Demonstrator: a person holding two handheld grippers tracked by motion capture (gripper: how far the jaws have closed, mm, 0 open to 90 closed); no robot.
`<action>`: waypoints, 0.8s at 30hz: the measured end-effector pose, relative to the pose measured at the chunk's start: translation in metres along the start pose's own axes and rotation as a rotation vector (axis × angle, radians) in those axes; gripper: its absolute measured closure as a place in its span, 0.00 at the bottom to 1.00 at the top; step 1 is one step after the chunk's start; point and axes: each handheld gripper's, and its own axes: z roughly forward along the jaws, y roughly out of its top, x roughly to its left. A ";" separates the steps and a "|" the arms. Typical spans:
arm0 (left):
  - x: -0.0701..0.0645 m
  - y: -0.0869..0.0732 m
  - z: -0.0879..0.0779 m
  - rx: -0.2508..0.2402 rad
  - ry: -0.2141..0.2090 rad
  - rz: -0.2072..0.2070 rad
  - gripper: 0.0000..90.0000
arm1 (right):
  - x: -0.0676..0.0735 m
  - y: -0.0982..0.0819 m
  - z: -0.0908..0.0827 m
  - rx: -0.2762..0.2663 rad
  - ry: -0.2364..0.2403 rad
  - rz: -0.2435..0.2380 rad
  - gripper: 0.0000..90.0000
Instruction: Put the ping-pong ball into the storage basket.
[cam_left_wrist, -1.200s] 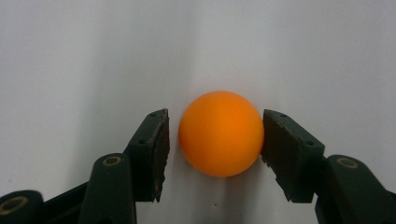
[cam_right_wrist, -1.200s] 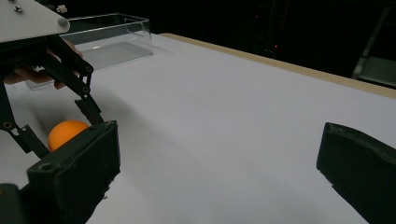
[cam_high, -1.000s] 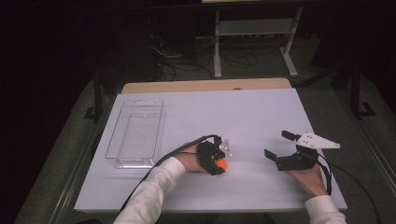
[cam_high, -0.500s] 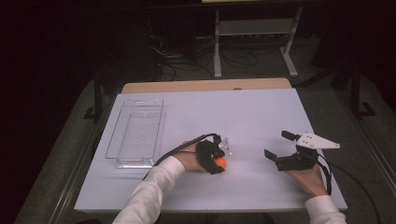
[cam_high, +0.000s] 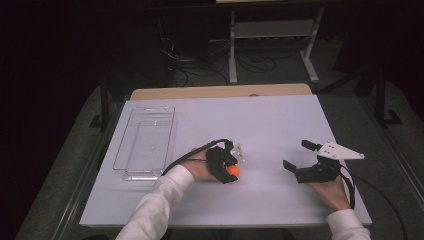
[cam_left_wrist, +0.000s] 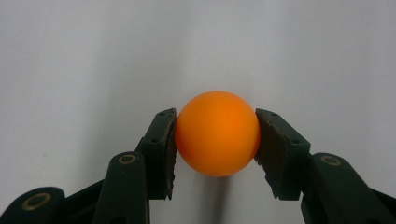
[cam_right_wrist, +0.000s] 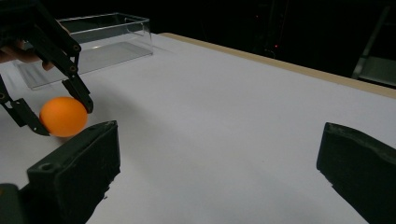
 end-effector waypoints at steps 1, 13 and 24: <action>0.000 0.001 -0.003 0.002 0.003 0.001 0.57 | 0.000 0.000 0.000 0.000 0.000 0.000 0.00; -0.001 0.006 -0.021 -0.001 0.024 0.019 0.57 | 0.000 0.000 0.000 -0.001 0.001 0.001 0.00; 0.004 0.003 -0.035 -0.006 0.030 -0.016 0.57 | 0.001 0.000 0.000 0.001 0.000 0.001 0.00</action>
